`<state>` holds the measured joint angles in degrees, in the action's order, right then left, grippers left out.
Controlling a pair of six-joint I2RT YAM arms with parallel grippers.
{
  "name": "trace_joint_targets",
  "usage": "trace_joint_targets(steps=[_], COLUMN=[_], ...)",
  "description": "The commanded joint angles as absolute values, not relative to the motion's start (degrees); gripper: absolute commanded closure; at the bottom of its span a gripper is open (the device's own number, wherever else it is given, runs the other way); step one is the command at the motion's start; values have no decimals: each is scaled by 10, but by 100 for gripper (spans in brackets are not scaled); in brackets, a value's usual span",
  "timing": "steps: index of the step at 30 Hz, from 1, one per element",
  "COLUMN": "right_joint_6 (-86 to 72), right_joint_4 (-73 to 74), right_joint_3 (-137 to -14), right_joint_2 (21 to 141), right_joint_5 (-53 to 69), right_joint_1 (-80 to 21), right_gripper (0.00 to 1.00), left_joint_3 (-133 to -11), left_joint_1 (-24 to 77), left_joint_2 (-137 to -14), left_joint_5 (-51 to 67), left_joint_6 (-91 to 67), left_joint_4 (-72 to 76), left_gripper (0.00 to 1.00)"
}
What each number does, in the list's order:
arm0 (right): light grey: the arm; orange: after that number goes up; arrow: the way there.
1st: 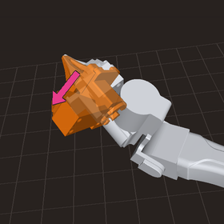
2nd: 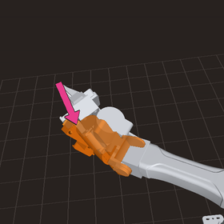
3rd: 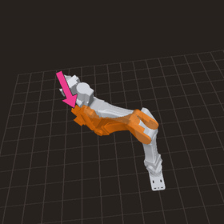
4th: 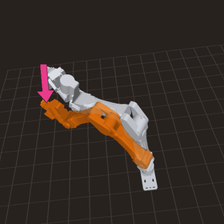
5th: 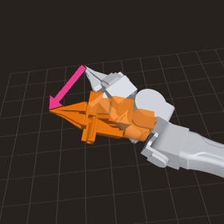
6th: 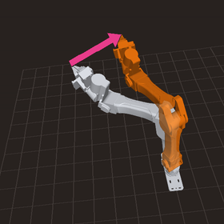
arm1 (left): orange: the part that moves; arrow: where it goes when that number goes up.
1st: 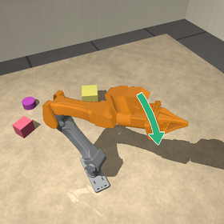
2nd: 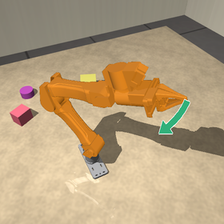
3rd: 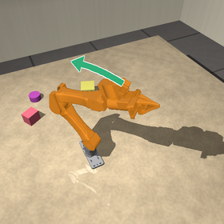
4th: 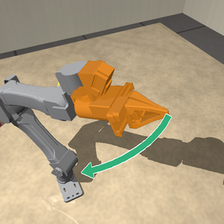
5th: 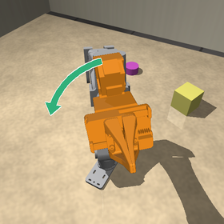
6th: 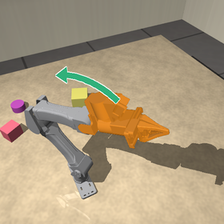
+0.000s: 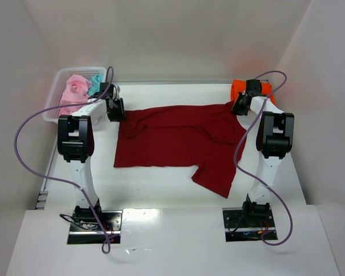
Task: Fold and stack the t-shirts
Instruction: Fold the flattened tshirt in 1/3 of the way
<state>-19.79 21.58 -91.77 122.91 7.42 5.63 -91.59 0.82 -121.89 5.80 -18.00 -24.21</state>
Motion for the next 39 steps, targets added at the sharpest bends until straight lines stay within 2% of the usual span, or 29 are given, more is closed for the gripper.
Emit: trace_joint_targets(steps=[1,5,7,13,16,17,18,19,20,24,39], right_joint_6=[-189,-189,-189,-189,-189,-189,-189,-189,-189,-189,-189], right_joint_4=[198,198,198,198,198,198,198,198,198,198,198], right_joint_3=[-919,-919,-919,-919,-919,-919,-919,-919,-919,-919,-919], right_joint_2=[1203,1203,1203,1203,1203,1203,1203,1203,1203,1203,1203], right_joint_5=[76,76,76,76,76,76,76,76,76,76,76], right_joint_1=[54,54,54,54,54,54,54,54,54,54,54], right_gripper=[95,95,95,95,95,95,95,95,95,95,95], left_joint_3=[-913,-918,-918,-925,-925,-925,-930,-930,-925,-925,-919], left_joint_1=[6,6,6,6,6,6,6,6,6,6,6], left_joint_2=[-1228,-1233,-1233,-1238,-1233,-1233,-1233,-1225,-1218,-1212,-1190], left_joint_5=[83,96,96,90,77,70,65,57,51,43,21], left_joint_6=[-173,-173,-173,-168,-168,-168,-168,-163,-163,-163,-168], left_joint_4=[-221,-221,-221,-226,-233,-238,-238,-238,-238,-238,-239], left_gripper=[58,63,69,79,79,76,59,52,46,35,34])
